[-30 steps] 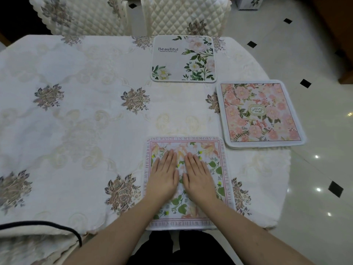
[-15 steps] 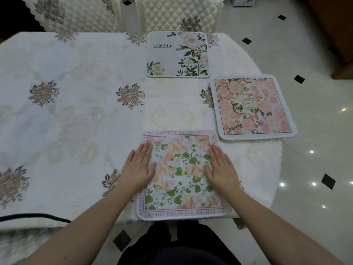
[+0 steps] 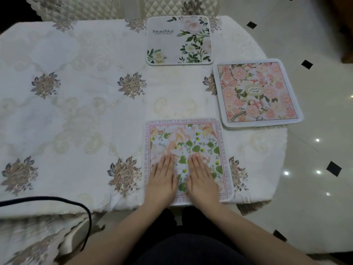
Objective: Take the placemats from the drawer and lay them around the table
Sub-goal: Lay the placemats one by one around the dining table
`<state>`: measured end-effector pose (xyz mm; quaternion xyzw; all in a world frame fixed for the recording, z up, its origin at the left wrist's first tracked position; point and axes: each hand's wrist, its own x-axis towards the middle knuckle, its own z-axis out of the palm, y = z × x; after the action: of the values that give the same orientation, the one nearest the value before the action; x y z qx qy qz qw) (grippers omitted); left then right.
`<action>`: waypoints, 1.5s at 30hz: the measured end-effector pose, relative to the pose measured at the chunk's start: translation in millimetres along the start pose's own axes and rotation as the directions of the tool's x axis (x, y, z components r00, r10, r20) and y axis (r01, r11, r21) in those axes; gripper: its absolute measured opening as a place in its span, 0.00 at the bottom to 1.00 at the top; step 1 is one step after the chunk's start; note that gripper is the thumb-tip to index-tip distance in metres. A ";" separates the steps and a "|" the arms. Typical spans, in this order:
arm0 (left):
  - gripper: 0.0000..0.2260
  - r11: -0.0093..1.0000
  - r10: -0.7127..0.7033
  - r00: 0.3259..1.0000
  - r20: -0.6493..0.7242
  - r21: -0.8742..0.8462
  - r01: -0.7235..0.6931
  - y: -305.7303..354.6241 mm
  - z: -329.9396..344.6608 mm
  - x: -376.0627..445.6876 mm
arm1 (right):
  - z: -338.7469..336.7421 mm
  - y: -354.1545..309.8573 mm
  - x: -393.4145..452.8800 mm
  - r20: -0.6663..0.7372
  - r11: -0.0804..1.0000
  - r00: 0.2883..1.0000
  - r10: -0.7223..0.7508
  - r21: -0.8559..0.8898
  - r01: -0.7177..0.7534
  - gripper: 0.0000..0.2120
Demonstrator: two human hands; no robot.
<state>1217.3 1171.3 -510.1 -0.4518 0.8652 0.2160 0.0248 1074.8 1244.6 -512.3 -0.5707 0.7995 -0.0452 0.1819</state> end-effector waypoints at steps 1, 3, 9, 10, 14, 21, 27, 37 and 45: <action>0.26 1.000 0.003 1.000 0.004 0.006 -0.003 -1.2 4.5 -2.6 | 2.4 0.3 -1.6 -0.009 1.000 1.000 0.003 -0.022 -0.003 0.30; 0.27 0.999 0.024 0.999 0.021 0.025 -0.025 -5.8 7.6 -4.9 | 3.0 3.8 -1.4 -0.008 0.999 1.000 -0.007 -0.034 0.006 0.30; 0.29 0.988 0.109 0.993 0.053 0.101 -0.114 -16.1 2.3 -6.1 | 0.3 8.6 -2.8 0.005 0.997 0.999 -0.050 -0.056 0.050 0.32; 0.29 0.986 0.121 0.991 0.054 0.109 -0.126 -18.0 0.2 -6.6 | 0.1 11.7 -3.9 0.012 0.996 0.998 -0.059 -0.063 0.059 0.32; 0.29 0.981 0.114 0.989 0.091 0.146 -0.127 -30.9 -8.0 -8.0 | -7.0 34.6 -9.0 0.016 0.993 0.995 -0.095 -0.071 0.096 0.31; 0.32 0.966 -0.004 0.989 0.145 0.256 -0.033 -60.9 -20.2 -11.9 | -24.3 74.2 -22.1 0.027 0.997 1.000 0.008 -0.082 -0.006 0.29; 0.33 0.926 -0.150 0.979 0.136 0.367 0.091 -61.2 -43.1 -13.8 | -37.5 109.4 -39.3 0.043 0.991 0.999 0.025 -0.135 -0.019 0.29; 0.28 0.960 0.192 0.967 0.170 0.170 -0.221 53.5 -76.8 37.9 | -93.7 91.8 -73.4 -0.195 0.935 0.915 0.354 0.092 -0.342 0.33; 0.27 0.784 0.578 0.798 0.170 0.155 -0.601 157.9 -97.4 59.9 | -128.5 77.2 -125.4 -0.338 0.823 0.751 0.567 0.189 -0.536 0.34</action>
<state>1071.5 1165.3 -380.8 -0.1407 0.9774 0.1495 0.0507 997.0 1370.3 -384.4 -0.2816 0.9492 -0.1308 0.0515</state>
